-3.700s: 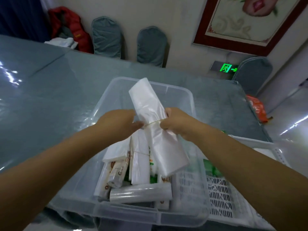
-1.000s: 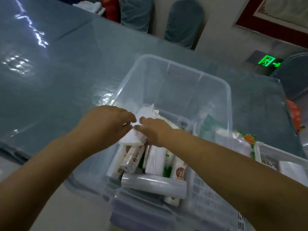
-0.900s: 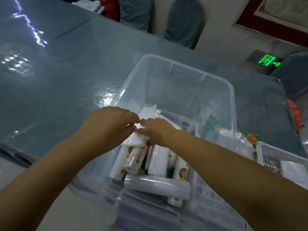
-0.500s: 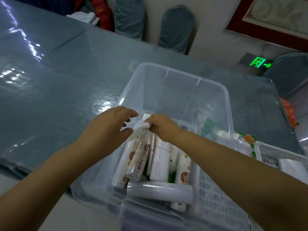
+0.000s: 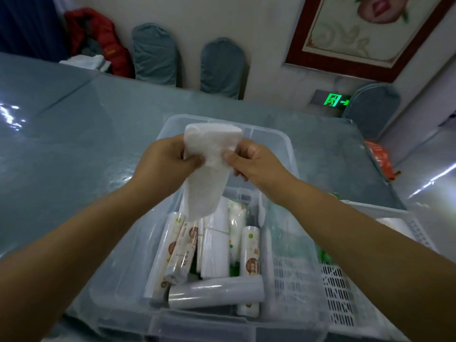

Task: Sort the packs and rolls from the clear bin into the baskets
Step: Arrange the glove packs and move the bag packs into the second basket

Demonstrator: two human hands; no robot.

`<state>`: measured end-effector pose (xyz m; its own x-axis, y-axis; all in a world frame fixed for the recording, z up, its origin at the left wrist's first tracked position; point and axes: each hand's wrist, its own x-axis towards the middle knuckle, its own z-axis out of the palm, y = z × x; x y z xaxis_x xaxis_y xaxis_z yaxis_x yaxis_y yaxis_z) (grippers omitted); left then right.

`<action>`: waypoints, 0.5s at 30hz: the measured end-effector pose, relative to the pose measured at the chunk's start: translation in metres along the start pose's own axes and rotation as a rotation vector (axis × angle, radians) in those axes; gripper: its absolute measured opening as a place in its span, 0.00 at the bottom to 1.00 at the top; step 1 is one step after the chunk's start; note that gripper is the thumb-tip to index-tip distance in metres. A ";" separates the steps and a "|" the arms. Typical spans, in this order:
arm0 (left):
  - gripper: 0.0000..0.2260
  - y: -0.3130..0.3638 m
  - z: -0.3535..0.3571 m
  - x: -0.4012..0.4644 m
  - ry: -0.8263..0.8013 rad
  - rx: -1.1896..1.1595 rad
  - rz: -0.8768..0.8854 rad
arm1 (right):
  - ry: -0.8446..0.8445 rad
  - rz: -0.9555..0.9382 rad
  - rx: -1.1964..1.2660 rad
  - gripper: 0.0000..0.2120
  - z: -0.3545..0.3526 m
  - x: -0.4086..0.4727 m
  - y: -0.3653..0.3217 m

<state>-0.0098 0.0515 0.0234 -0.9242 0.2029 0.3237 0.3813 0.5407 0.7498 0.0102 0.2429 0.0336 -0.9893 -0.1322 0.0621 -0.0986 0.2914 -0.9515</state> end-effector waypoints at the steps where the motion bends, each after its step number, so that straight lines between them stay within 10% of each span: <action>1: 0.06 0.004 0.001 0.005 0.002 -0.073 -0.023 | 0.030 0.000 -0.041 0.03 -0.004 -0.004 0.001; 8: 0.05 0.034 0.014 0.035 -0.082 -0.667 -0.265 | 0.064 0.194 0.188 0.01 -0.022 -0.023 0.017; 15: 0.08 -0.009 0.081 0.020 -0.271 -0.243 -0.653 | 0.326 0.206 -0.299 0.02 -0.026 -0.022 0.041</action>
<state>-0.0336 0.1165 -0.0233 -0.9255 0.1138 -0.3613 -0.2817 0.4307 0.8574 0.0252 0.2821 0.0006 -0.9689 0.2467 0.0185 0.1232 0.5461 -0.8286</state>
